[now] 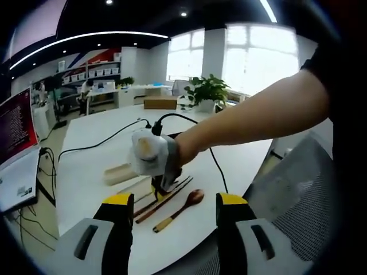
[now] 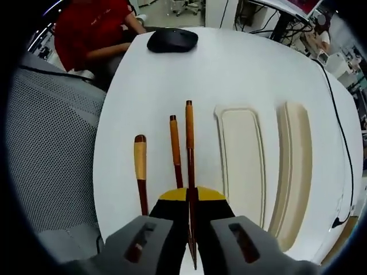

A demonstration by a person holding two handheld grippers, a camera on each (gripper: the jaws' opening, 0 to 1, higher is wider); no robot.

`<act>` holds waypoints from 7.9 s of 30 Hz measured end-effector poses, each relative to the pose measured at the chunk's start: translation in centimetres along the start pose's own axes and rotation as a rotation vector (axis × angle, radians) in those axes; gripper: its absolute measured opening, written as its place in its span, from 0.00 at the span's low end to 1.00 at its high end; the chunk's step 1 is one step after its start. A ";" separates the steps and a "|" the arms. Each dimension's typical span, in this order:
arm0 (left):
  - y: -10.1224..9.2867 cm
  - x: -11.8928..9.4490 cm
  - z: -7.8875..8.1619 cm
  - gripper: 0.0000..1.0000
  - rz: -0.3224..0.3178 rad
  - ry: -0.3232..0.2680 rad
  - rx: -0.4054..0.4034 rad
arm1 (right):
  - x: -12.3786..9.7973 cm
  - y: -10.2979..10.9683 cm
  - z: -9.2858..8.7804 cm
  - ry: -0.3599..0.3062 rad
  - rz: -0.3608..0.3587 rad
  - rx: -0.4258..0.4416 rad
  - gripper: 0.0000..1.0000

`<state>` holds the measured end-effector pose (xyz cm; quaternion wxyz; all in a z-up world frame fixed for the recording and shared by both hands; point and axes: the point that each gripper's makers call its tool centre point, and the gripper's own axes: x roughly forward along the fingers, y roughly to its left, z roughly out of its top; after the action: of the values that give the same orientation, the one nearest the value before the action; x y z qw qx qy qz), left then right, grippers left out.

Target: Arrange the utensils inside the cutlery case until each visible utensil rests in its matching compartment.

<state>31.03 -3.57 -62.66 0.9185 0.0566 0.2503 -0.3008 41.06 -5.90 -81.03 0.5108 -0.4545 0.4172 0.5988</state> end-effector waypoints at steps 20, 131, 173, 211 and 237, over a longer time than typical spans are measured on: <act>-0.1 0.1 -0.2 0.59 -0.010 0.015 0.010 | -1.3 -1.3 0.2 -0.068 -0.005 0.026 0.00; 0.1 -0.1 0.8 0.59 0.022 -0.019 0.060 | -7.4 -9.4 1.1 -0.211 -0.316 0.039 0.00; 0.5 -0.2 1.0 0.59 0.017 -0.052 -0.040 | -4.5 -13.7 -0.3 -0.148 -0.320 0.054 0.00; 0.6 -0.1 0.2 0.58 0.004 -0.031 -0.118 | -1.8 -15.5 -0.9 -0.176 -0.293 0.075 0.00; 0.5 -0.8 -0.4 0.58 -0.001 -0.029 -0.108 | -0.4 -13.8 -0.1 -0.184 -0.285 0.090 0.00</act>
<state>30.61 -2.70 -62.65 0.9236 0.0024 0.2530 -0.2880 54.74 -4.29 -81.15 0.6464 -0.4290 0.3264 0.5400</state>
